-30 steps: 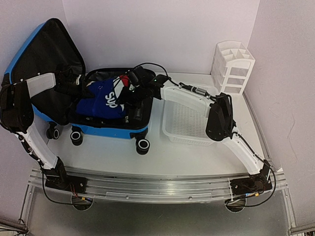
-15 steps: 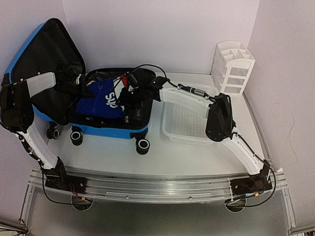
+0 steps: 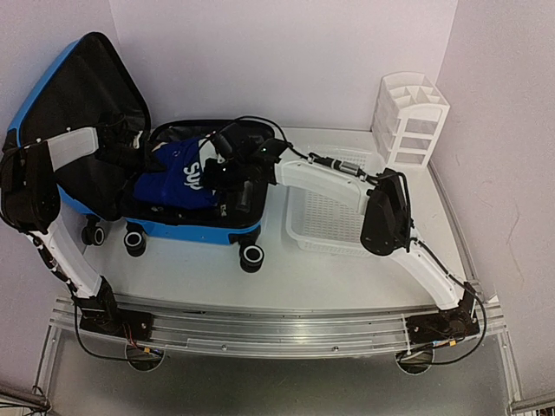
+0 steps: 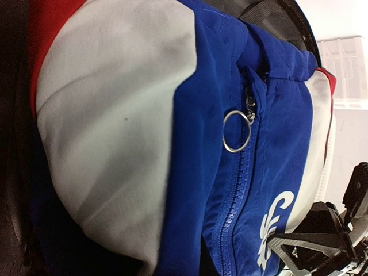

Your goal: Open, take out, and arrange the luggage

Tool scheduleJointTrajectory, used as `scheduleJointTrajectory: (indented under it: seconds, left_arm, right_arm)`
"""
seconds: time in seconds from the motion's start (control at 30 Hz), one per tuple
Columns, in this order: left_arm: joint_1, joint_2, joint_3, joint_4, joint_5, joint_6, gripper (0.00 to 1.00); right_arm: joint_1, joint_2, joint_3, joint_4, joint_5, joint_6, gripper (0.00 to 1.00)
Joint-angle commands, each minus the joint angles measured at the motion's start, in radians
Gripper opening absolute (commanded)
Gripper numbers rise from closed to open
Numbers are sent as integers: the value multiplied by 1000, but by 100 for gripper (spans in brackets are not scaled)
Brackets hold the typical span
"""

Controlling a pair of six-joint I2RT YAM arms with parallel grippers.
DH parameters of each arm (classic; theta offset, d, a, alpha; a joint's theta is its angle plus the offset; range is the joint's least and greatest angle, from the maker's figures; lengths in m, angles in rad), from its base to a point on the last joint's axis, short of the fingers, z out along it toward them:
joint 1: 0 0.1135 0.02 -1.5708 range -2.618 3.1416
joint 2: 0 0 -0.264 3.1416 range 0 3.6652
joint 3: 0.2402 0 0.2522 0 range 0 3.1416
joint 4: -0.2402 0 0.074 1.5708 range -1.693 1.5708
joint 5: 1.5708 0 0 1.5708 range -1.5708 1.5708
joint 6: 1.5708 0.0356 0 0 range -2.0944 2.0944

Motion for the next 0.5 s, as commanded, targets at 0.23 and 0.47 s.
scheduleJointTrajectory:
  seconds: [0.23,0.47]
  left_arm:
    - [5,1,56,38,-17,14,0]
    - [4,4,61,37,-18,14,0]
  right_arm:
    - [39,-82,70,34,55,-104,38]
    - [52,-84,79,34,76,-136,49]
